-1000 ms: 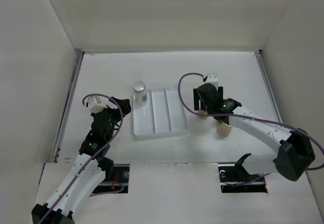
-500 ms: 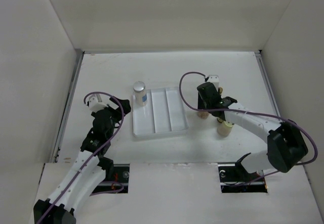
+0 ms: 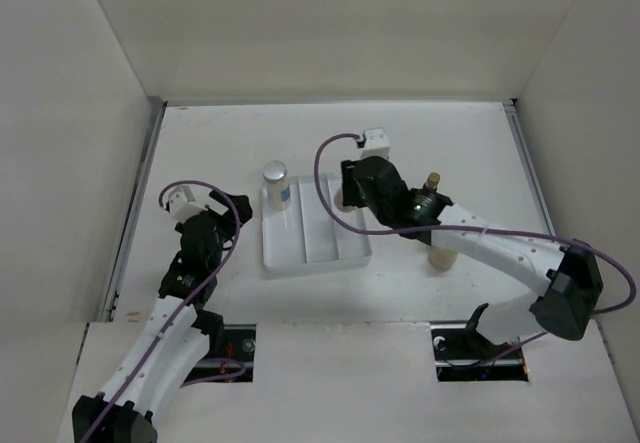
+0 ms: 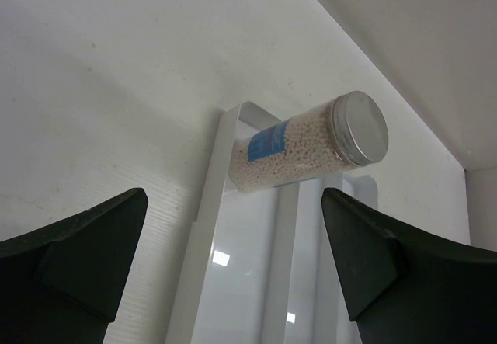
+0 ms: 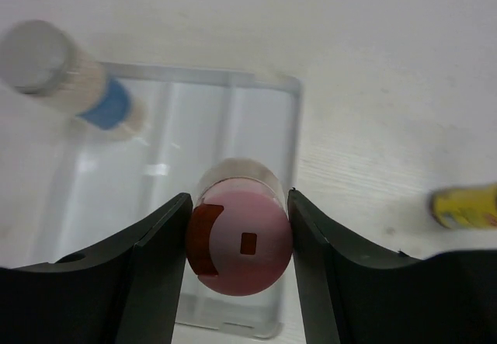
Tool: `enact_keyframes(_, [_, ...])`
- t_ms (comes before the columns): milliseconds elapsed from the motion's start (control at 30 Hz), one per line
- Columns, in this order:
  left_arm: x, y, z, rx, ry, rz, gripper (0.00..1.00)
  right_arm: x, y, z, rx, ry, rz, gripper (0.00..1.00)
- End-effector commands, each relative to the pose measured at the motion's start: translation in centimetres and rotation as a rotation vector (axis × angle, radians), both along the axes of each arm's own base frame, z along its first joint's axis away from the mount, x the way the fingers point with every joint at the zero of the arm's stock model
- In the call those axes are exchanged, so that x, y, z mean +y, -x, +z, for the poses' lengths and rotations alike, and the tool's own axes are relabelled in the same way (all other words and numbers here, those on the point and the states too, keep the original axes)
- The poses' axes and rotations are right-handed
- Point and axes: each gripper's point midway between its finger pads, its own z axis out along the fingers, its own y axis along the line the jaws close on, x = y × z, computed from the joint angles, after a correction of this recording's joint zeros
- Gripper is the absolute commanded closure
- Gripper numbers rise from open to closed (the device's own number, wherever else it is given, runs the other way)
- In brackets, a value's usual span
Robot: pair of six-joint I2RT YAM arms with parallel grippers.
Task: Organize the condiment bottles
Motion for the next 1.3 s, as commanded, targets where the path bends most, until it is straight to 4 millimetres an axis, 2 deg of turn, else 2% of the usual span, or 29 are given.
enact_keyframes(0, [0.8, -0.4, -0.5, 0.021, 0.044, 0.041, 0.0, 6.9, 0.7, 2.5, -0.053, -0.082, 0.143, 0.64])
enact_keyframes(100, [1.2, -0.5, -1.7, 0.055, 0.061, 0.04, 0.0, 12.0, 2.0, 2.6, -0.043, -0.111, 0.257, 0.64])
enact_keyframes(167, [1.5, -0.5, -2.0, 0.062, 0.077, 0.041, 0.0, 14.7, 2.7, 2.1, -0.026, -0.112, 0.316, 0.64])
enact_keyframes(300, [1.5, -0.5, -2.1, 0.063, 0.075, 0.042, 0.0, 18.1, 3.2, -1.1, 0.016, -0.056, 0.367, 0.63])
enact_keyframes(467, [1.5, -0.4, -2.0, 0.056, 0.075, 0.04, 0.0, 19.1, 3.0, -4.3, 0.046, 0.002, 0.365, 0.61])
enact_keyframes(633, [1.4, -0.5, -2.1, 0.057, 0.071, 0.037, 0.0, 19.2, 3.1, -6.9, 0.083, 0.037, 0.36, 0.48])
enact_keyframes(767, [1.5, -0.4, -2.0, 0.052, 0.07, 0.04, 0.0, 19.2, 3.3, -6.9, 0.085, 0.035, 0.365, 0.31])
enact_keyframes(833, [1.6, -0.4, -2.1, 0.053, 0.069, 0.043, 0.0, 18.8, 3.5, -5.7, 0.073, 0.018, 0.367, 0.24])
enact_keyframes(933, [1.6, -0.4, -2.0, 0.052, 0.07, 0.044, 0.0, 17.0, 3.9, -3.0, 0.044, -0.022, 0.356, 0.2])
enact_keyframes(1000, [1.6, -0.4, -1.9, 0.05, 0.068, 0.044, 0.0, 13.9, 3.0, -0.9, 0.015, -0.061, 0.302, 0.19])
enact_keyframes(1100, [1.6, -0.5, -1.7, 0.044, 0.069, 0.042, 0.0, 7.2, 0.9, 1.5, -0.028, -0.119, 0.165, 0.21])
enact_keyframes(1167, [1.6, -0.5, -1.7, 0.043, 0.069, 0.043, 0.0, 1.9, -0.9, 1.9, -0.047, -0.142, 0.047, 0.25])
enact_keyframes(1267, [1.6, -0.5, -1.6, 0.041, 0.069, 0.043, 0.0, -6.7, -3.5, 1.3, -0.064, -0.141, -0.178, 0.43])
